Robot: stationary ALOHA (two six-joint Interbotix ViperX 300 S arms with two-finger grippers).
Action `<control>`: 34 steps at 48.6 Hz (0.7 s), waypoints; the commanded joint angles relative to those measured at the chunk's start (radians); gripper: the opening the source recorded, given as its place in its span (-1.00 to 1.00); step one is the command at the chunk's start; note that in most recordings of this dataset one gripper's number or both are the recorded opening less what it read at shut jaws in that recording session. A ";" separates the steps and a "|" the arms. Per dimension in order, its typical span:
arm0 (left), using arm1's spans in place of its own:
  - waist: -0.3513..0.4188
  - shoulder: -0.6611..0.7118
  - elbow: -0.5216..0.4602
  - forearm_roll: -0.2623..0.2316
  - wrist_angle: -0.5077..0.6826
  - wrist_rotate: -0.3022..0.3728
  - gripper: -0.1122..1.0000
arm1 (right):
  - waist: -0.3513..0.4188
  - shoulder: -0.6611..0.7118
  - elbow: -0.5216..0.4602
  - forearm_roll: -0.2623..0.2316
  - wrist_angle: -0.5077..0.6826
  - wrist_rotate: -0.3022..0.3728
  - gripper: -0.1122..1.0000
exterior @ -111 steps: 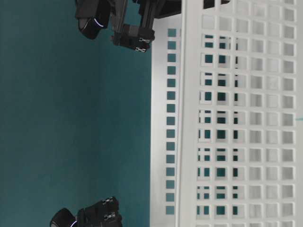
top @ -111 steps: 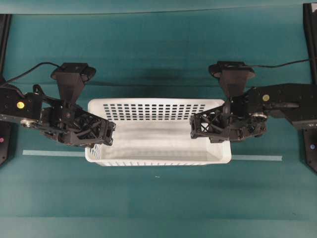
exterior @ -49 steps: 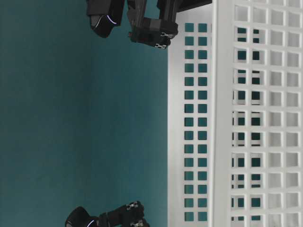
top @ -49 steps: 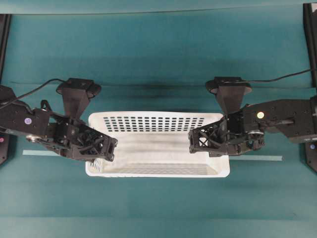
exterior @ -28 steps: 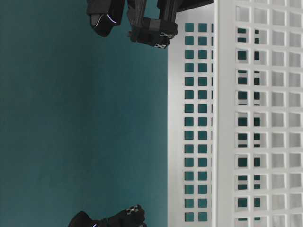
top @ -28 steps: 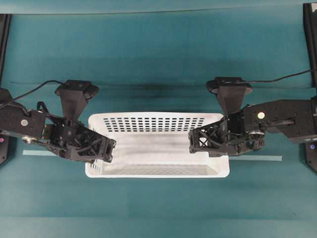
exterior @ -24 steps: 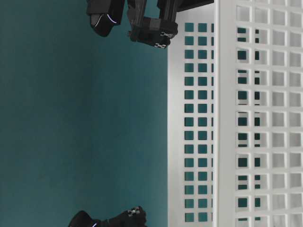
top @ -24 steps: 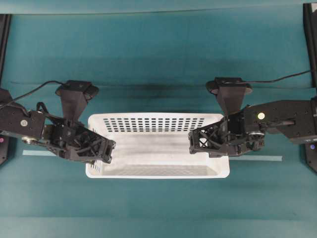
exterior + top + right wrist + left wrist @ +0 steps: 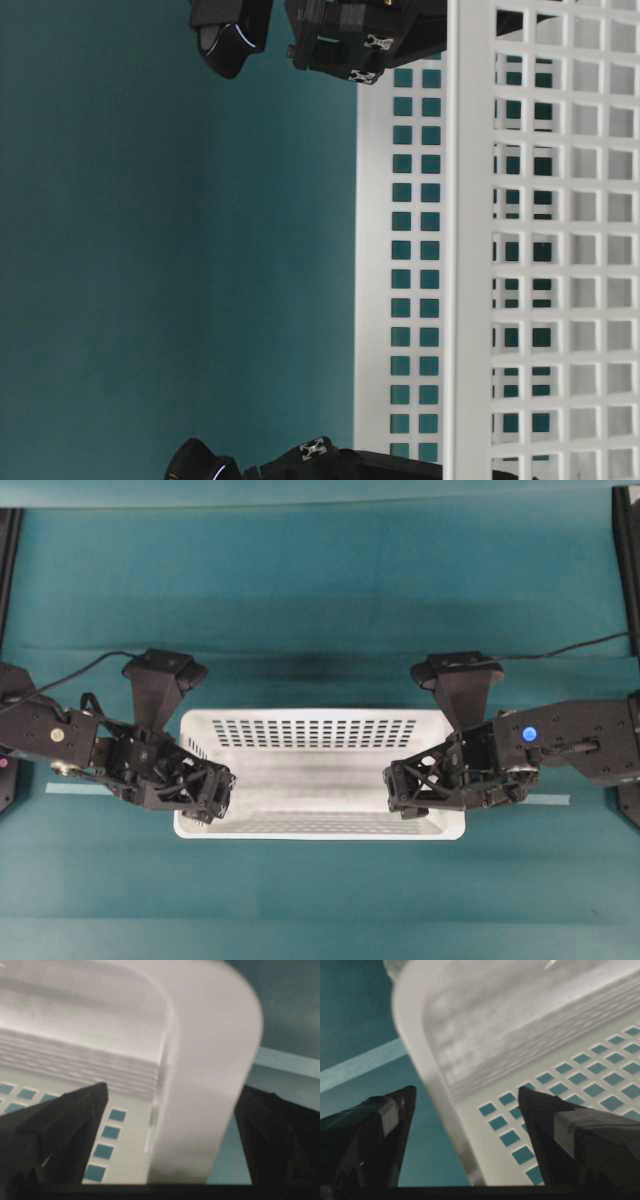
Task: Lift the white basket with both hands.
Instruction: 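Open both grippers to release the basket rims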
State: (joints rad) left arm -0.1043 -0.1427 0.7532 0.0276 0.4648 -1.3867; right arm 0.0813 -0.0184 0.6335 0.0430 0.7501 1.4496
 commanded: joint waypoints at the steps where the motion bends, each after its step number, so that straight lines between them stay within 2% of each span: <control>1: -0.002 -0.008 -0.005 0.005 -0.005 0.003 0.78 | -0.017 0.002 -0.003 -0.015 -0.005 0.005 0.96; 14: -0.002 -0.060 -0.011 0.003 0.003 0.002 0.78 | -0.031 -0.057 -0.006 -0.018 0.018 0.008 0.95; 27: 0.012 -0.178 -0.008 0.005 0.028 0.003 0.78 | -0.055 -0.155 -0.009 -0.020 0.092 0.005 0.95; 34: 0.025 -0.250 -0.005 0.005 0.034 0.011 0.78 | -0.055 -0.242 -0.011 -0.020 0.126 -0.020 0.95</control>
State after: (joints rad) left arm -0.0859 -0.3467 0.7563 0.0291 0.4985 -1.3821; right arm 0.0245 -0.2117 0.6351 0.0261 0.8636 1.4389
